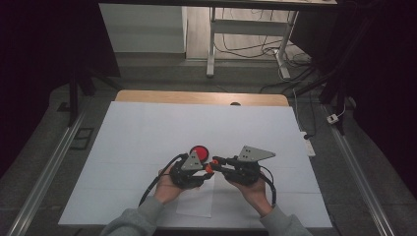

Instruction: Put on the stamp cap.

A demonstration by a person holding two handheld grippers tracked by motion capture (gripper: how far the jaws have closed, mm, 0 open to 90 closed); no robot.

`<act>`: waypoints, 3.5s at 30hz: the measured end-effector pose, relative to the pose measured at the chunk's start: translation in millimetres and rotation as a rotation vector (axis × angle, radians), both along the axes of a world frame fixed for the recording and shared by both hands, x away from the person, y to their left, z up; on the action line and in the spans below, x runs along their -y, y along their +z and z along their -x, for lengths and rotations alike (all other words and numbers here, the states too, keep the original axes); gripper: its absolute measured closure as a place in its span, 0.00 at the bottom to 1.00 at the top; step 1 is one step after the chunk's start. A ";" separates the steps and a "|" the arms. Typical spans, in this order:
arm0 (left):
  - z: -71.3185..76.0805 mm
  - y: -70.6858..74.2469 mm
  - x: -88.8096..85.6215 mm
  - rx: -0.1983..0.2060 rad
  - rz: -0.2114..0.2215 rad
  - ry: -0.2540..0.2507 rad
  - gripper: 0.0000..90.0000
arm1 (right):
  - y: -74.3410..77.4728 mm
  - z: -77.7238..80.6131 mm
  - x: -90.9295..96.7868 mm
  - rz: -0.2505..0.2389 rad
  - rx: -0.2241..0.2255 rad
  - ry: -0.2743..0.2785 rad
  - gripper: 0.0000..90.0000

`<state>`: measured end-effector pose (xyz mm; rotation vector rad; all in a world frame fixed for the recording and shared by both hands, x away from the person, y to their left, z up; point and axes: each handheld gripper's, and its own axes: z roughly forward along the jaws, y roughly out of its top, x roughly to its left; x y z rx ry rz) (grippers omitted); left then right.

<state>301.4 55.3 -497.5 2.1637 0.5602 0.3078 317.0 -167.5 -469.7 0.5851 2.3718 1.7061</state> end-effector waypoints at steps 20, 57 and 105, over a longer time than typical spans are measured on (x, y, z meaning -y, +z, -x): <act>2.5 2.7 0.3 0.018 0.013 -0.005 0.72 | -4.5 0.2 -3.2 0.011 -0.014 0.013 0.80; 5.8 4.4 0.7 0.034 0.026 -0.006 0.72 | -6.4 0.0 -3.1 0.008 -0.014 0.014 0.80; 7.9 2.4 2.6 0.049 -0.026 0.004 0.72 | -14.9 -0.5 -6.0 0.014 -0.030 0.014 0.80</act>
